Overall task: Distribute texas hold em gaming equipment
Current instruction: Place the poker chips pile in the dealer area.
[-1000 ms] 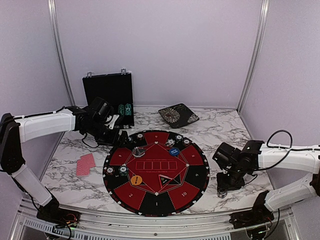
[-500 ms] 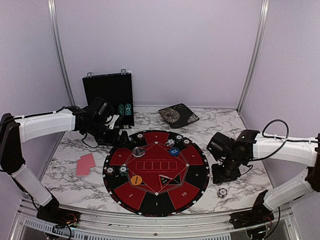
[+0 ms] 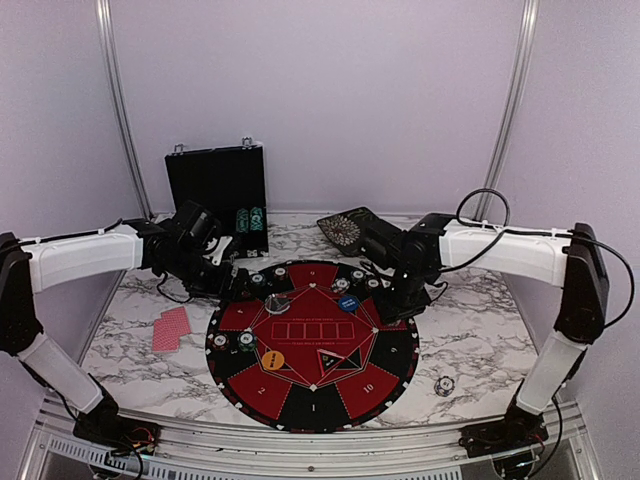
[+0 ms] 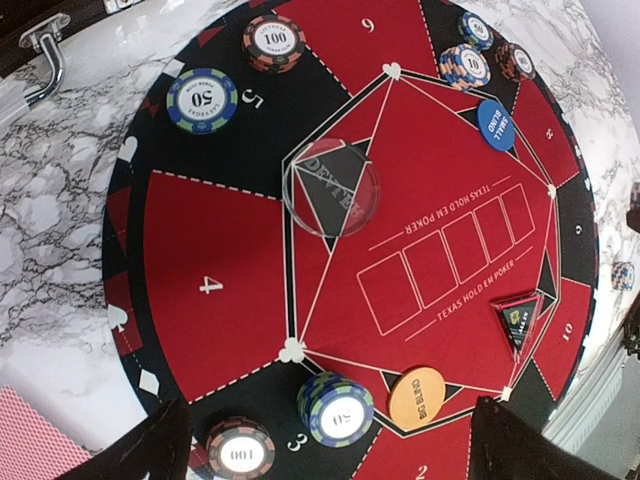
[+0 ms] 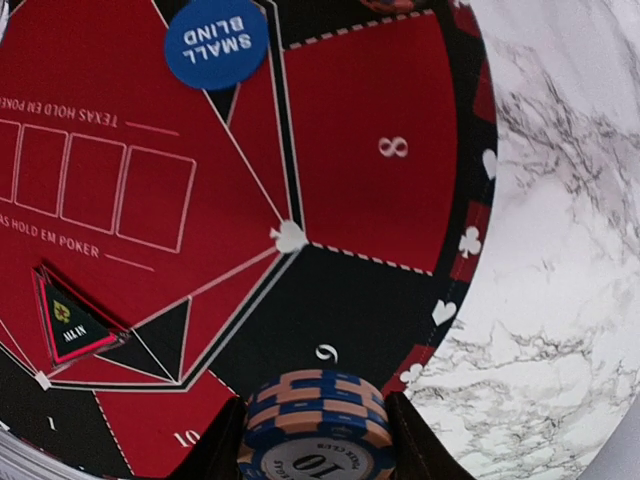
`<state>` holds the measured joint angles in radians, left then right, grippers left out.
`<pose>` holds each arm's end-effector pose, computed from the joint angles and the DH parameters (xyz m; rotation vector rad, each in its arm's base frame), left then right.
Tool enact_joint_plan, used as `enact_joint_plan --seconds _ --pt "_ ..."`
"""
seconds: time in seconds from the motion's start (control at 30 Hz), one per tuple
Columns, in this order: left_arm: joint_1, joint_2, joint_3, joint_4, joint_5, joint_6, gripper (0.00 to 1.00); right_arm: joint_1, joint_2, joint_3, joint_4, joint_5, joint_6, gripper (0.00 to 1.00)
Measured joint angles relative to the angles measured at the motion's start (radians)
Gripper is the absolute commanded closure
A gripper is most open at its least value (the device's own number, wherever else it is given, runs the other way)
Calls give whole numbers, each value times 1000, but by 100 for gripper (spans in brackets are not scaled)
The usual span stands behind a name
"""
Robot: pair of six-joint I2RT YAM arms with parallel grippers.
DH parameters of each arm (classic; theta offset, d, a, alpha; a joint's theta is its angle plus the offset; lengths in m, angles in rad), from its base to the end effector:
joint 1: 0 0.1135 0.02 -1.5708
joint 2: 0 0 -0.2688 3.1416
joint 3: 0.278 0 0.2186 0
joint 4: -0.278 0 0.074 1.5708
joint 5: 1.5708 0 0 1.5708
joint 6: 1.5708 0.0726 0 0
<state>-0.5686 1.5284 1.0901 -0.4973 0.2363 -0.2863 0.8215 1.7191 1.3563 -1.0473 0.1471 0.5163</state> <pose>0.2522 -0.1813 0.2308 0.4640 2.5476 -0.6321 0.2127 0.2130 0.2169 -0.4274 2.8932 -0.0230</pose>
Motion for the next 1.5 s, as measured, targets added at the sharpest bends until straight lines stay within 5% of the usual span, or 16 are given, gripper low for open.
enact_joint_plan --seconds 0.83,1.5 --pt "34 -157 -143 22 0 -25 1 10 686 936 -107 0 -241 77" --pt "39 -157 -143 22 7 -25 1 22 876 1057 2 -59 -263 75"
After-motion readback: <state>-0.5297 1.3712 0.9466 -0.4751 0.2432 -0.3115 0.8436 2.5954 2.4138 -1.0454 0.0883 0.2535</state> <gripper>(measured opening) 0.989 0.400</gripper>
